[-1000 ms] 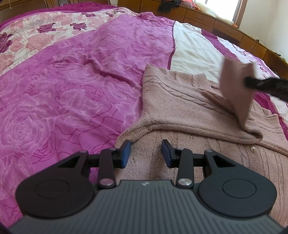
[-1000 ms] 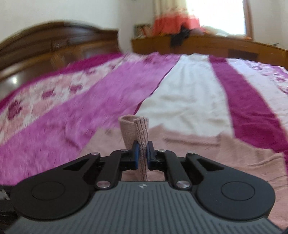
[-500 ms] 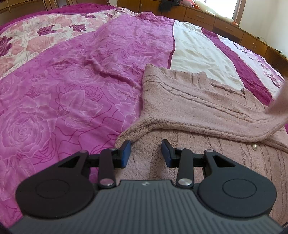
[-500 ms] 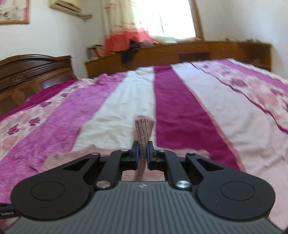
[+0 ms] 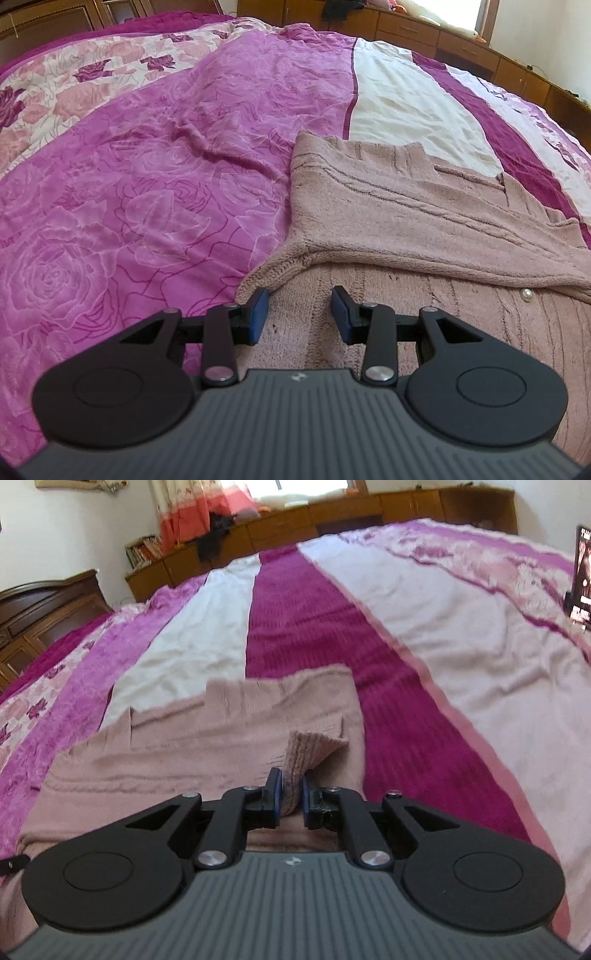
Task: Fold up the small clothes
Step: 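Lift the sleeve cuff with the right tool, lay it flat, open, then move both tools down to the cardigan hem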
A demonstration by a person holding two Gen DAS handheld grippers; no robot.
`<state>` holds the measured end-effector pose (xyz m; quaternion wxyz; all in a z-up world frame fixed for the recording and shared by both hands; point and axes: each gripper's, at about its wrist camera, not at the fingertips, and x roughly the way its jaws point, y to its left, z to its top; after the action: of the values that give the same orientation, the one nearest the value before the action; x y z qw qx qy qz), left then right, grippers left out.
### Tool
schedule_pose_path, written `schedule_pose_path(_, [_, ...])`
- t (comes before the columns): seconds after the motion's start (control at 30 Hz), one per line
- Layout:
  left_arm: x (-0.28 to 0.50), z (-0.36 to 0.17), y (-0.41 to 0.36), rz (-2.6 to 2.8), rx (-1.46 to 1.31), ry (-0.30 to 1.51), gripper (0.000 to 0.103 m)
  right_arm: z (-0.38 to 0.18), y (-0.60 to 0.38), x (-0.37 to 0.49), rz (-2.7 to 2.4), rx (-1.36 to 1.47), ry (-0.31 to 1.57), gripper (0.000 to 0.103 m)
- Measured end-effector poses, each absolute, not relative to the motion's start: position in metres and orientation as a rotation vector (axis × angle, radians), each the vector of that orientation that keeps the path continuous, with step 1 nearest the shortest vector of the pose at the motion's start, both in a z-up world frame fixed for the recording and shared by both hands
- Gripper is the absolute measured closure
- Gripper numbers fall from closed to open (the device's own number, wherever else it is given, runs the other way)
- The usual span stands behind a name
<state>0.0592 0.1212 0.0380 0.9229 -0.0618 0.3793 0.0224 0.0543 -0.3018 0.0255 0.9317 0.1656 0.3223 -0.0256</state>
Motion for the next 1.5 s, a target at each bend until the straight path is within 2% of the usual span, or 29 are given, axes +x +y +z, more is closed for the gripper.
schedule_pose_path(0.1, [0.056,0.046,0.120,0.044,-0.120,0.768,0.063,0.031,-0.306,0.049,-0.032,0.337,0.653,0.091])
schedule_pose_path(0.17, [0.054,0.053,0.118,0.041,-0.115,0.753,0.063,0.036,-0.309,0.045,-0.018,0.347,0.640,0.084])
schedule_pose_path(0.4, [0.062,0.070,0.111,0.030,-0.088,0.715,0.063,0.051,-0.317,0.061,-0.007,0.333,0.600,0.070])
schedule_pose_path(0.57, [0.079,0.065,0.103,0.023,-0.066,0.727,0.063,0.046,-0.315,0.074,-0.014,0.325,0.619,0.069])
schedule_pose_path(0.83, [0.091,0.052,0.098,0.026,-0.048,0.744,0.063,0.065,-0.304,0.050,-0.025,0.335,0.498,0.069])
schedule_pose_path(0.9, [0.093,0.051,0.097,0.030,-0.045,0.743,0.063,0.065,-0.300,0.051,0.004,0.323,0.509,0.065])
schedule_pose_path(0.97, [0.095,0.049,0.097,0.036,-0.043,0.747,0.063,0.059,-0.294,0.055,0.027,0.299,0.535,0.056])
schedule_pose_path(1.23, [0.095,0.046,0.093,0.037,-0.009,0.743,0.063,0.016,-0.300,0.065,0.011,0.333,0.626,0.055])
schedule_pose_path(1.5, [0.082,0.057,0.096,0.027,-0.033,0.740,0.063,0.042,-0.293,0.046,0.052,0.333,0.588,0.054])
